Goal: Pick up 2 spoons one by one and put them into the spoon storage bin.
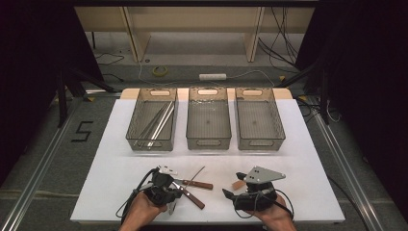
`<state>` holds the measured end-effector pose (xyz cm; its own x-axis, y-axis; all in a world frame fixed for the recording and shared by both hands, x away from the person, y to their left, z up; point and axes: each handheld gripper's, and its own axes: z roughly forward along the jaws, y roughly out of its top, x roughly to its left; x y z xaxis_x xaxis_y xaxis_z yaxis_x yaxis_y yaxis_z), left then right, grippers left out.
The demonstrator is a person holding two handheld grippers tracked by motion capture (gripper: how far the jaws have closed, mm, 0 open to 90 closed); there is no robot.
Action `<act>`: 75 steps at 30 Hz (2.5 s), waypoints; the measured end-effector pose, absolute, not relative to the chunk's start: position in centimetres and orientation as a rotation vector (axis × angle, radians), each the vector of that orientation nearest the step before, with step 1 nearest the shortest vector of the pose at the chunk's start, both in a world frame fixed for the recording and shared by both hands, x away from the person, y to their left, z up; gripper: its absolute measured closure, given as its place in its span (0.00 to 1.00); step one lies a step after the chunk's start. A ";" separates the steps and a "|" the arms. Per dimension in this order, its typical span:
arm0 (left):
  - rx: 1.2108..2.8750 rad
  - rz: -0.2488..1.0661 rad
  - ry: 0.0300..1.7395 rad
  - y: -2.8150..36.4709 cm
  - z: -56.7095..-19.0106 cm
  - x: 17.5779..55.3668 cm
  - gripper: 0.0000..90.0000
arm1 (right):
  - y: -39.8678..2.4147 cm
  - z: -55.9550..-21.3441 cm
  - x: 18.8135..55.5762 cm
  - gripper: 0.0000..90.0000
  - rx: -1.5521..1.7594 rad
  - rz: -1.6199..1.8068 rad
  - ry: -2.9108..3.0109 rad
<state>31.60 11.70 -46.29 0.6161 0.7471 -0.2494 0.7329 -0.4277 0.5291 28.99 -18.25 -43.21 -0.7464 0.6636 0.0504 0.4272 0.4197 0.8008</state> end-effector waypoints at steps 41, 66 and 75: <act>2.000 0.203 1.072 13.1 -40.5 36.5 0.99 | -18.6 -43.2 29.2 0.33 0.972 1.243 2.382; 1.919 0.276 1.096 11.6 -38.6 42.7 0.99 | -18.7 -43.2 29.1 0.33 0.976 1.247 2.382; 1.848 0.265 1.145 11.9 -38.7 44.9 0.99 | -18.8 -43.3 29.2 0.33 0.984 1.247 2.385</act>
